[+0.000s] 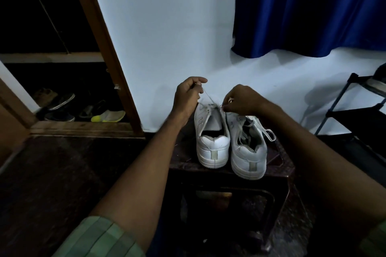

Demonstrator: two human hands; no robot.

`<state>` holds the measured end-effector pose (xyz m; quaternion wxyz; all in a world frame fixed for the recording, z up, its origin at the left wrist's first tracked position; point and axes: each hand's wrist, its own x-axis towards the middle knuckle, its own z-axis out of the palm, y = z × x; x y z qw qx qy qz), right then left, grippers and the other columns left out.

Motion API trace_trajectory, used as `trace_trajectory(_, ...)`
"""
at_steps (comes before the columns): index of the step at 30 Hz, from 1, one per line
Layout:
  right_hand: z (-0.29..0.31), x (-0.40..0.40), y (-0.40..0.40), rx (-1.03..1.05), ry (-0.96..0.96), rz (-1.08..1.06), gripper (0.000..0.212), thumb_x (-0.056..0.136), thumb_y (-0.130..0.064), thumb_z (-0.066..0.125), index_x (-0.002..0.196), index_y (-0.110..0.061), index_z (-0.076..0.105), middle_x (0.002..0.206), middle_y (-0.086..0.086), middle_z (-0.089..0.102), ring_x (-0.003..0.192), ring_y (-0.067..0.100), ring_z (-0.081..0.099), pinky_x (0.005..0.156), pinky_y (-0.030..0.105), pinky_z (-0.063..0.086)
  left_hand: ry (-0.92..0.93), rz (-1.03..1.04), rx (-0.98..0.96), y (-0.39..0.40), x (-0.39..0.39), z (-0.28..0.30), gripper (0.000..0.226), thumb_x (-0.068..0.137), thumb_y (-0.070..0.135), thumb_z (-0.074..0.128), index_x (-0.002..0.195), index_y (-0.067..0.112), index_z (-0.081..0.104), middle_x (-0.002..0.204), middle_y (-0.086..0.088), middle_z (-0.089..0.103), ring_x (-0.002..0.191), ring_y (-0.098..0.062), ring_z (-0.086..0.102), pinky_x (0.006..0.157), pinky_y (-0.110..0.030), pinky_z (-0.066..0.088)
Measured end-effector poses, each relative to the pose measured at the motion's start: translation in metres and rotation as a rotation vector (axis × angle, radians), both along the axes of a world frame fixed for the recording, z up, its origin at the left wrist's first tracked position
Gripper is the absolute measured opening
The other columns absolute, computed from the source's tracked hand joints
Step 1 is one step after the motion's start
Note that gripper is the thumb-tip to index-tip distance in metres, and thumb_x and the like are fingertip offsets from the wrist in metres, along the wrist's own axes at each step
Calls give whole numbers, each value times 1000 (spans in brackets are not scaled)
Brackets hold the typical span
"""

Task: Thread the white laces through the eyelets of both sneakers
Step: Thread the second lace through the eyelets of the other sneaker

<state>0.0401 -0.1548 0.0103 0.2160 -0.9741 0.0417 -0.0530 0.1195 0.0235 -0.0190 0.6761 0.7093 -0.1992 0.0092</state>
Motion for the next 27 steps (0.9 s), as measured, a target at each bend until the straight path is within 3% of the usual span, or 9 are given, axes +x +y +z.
trace_trajectory(4,-1,4,3,62,23,-62,14,87,-19,67,87,-11,79,97,4,76,97,23,67,80,32,50,5,-14,1,0,1,-2,31,93,-1,53,102,18,76,81,2,63,69,-3,55,72,-25,45)
trace_trajectory(7,-4,3,-2,-11,65,-43,16,94,-26,66,101,-13,72,114,4,72,110,23,64,90,33,48,-14,-36,6,1,1,-3,32,91,1,53,103,20,76,86,0,67,76,-3,59,73,-25,46)
trace_trajectory(11,-10,2,-1,-52,86,-7,12,90,-22,70,90,-15,79,94,4,77,91,22,68,75,27,48,-37,-53,-2,1,0,-2,29,93,4,53,105,18,75,84,0,69,78,-5,61,74,-23,46)
trace_trajectory(15,-1,-2,-1,528,79,-113,16,86,-8,60,76,-5,71,62,2,62,46,12,44,45,20,32,-106,-28,127,1,1,-6,28,90,12,55,101,27,75,83,7,73,84,-17,66,76,-31,50)
trace_trajectory(18,3,-7,-1,921,-61,-299,11,81,-12,52,74,-8,59,67,7,58,46,15,29,46,23,23,-225,-49,320,2,1,-13,29,92,8,61,101,31,75,86,8,74,86,-13,69,84,-33,55)
trace_trajectory(21,11,-9,-3,1138,-183,-311,11,87,-17,60,82,-8,61,76,6,75,47,14,27,45,24,21,-248,-76,398,2,0,-16,28,90,10,67,100,35,74,89,10,74,81,-9,66,87,-37,58)
trace_trajectory(23,9,-10,-6,1119,-218,-324,18,86,-19,72,76,-11,60,71,7,73,45,14,28,45,25,20,-249,-68,428,2,0,-16,32,89,8,68,100,37,74,90,12,74,81,-7,67,89,-40,58)
trace_trajectory(25,2,-8,-10,989,-219,-365,36,82,-18,81,61,-15,51,55,3,57,44,14,32,46,25,22,-249,-70,465,2,0,-17,39,86,5,64,99,39,73,90,14,74,82,-5,68,90,-42,58)
trace_trajectory(27,-4,-5,-13,608,-165,-371,42,76,-24,87,57,-16,50,56,0,52,49,16,43,51,26,31,-243,-73,489,3,-2,-17,44,80,6,58,97,45,71,92,17,73,85,-5,68,91,-43,58)
